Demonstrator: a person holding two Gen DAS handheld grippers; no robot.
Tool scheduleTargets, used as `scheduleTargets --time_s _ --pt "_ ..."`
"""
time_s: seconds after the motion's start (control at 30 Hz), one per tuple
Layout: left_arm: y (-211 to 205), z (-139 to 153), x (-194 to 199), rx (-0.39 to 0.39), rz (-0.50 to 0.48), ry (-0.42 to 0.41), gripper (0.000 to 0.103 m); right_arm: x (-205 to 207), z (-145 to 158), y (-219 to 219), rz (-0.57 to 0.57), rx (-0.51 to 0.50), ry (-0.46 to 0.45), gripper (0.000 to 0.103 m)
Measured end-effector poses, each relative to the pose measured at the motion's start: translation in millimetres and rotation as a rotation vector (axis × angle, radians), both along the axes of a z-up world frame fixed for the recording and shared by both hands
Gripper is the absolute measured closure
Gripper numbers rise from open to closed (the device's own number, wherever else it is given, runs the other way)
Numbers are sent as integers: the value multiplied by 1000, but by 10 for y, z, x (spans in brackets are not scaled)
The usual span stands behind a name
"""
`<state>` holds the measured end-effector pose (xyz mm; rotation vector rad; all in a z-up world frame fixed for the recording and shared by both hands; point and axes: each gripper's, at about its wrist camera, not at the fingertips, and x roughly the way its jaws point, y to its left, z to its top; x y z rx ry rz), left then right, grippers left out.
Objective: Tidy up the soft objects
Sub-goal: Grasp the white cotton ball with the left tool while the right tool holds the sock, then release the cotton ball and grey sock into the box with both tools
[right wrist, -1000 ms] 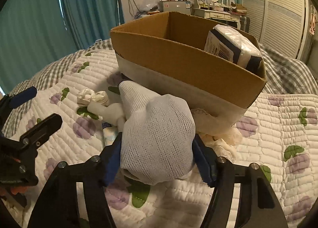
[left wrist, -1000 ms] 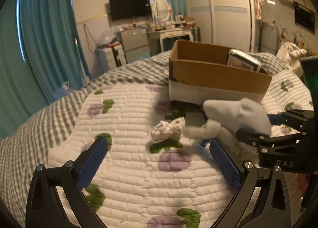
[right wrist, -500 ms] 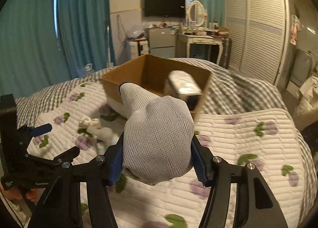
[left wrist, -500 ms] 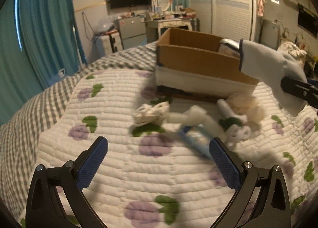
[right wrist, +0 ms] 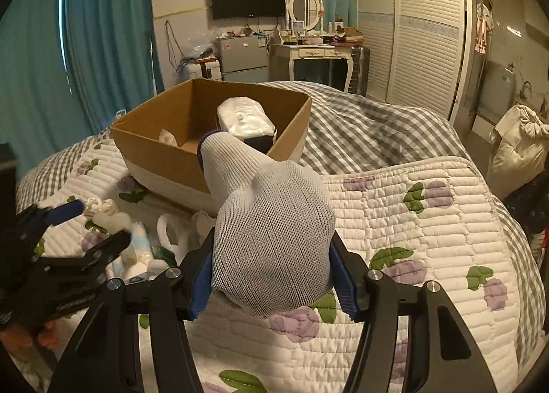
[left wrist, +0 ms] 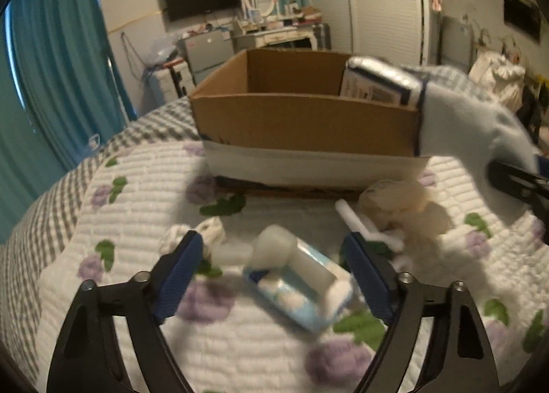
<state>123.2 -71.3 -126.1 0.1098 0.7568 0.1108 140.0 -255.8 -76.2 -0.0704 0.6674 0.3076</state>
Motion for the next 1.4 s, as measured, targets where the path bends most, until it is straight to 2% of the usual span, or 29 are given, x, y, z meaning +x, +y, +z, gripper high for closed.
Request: scheduleTargets --time_s 0.07,0.13,0.23,0.27,0.33,0.4,0.5,0.6,0.63,0.67,0.87,1.1,1.27,1.4 --pt "49 -101 125 23 26 20 20 2 -22 13 6 1 5 44" --pt "129 -190 191 2 34 43 25 -1 -41 23 9 -5 6 44" --pt "130 -226 180 11 8 35 29 9 -60 35 12 -9 10 44" --pt "109 -220 165 21 -9 33 36 11 -62 34 11 -7 12 44" --pt "85 -223 148 33 -22 44 42 5 -60 32 11 1 16 44" --pt "115 -230 116 14 -30 64 57 -16 -56 32 16 10 18 44" --pt "134 -201 39 -9 -40 67 64 -60 -57 38 15 8 14 44" --pt "108 -135 -40 1 -48 63 65 -128 -34 44 12 12 11 44" --pt "106 -108 -68 1 -50 61 68 -164 -11 43 12 15 6 44" --pt "97 -79 -98 1 -50 60 74 -197 10 42 11 16 1 44" --pt "112 134 -319 -49 -59 30 75 -420 177 49 14 31 -29 44" --pt "95 550 -563 -43 -87 -52 75 -642 406 49 20 35 -72 44" --pt "69 932 -579 -25 -99 -133 75 -685 689 81 38 45 -129 44" --pt "93 1240 -429 -48 -101 -178 75 -596 912 121 59 55 -161 44"
